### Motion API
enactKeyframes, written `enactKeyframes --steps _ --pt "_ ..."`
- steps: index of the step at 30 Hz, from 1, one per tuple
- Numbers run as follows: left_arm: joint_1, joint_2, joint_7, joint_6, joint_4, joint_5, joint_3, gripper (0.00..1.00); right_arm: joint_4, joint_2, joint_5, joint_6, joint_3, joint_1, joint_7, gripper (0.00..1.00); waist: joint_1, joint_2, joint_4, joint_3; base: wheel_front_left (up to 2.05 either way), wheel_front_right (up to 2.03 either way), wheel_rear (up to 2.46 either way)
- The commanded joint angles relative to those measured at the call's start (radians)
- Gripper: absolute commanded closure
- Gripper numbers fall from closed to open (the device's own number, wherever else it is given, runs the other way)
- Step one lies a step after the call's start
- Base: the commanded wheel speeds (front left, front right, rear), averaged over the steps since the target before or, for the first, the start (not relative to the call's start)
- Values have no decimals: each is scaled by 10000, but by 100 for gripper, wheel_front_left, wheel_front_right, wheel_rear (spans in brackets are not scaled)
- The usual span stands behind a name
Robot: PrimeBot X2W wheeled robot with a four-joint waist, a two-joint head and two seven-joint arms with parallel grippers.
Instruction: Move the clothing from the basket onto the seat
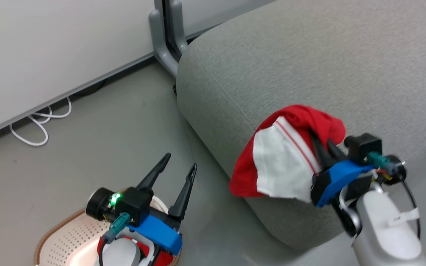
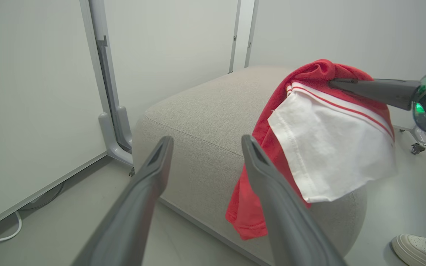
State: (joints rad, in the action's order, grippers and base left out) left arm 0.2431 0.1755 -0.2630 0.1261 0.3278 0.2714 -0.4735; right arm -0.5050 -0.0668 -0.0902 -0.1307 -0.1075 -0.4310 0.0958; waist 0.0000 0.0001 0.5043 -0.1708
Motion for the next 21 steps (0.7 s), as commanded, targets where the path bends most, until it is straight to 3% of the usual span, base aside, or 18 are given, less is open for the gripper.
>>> enactKeyframes --steps 1,9,21 --pt "219 81 -29 71 -25 -56 -18 0 -20 -97 52 -1 56 -234 -24 100 0 -1 -215 -278 0 0 0" --pt "1055 467 -27 71 -360 -166 -387 0 62 -950 -284 -1 1472 -2098 -272 100 0 -1 -925 -1652 0 0 0" --pt "2414 755 -29 47 -1043 -457 -1010 0 -42 -3136 -999 -1 4806 -4152 -64 100 0 -1 -2636 -3948 0 0 0"
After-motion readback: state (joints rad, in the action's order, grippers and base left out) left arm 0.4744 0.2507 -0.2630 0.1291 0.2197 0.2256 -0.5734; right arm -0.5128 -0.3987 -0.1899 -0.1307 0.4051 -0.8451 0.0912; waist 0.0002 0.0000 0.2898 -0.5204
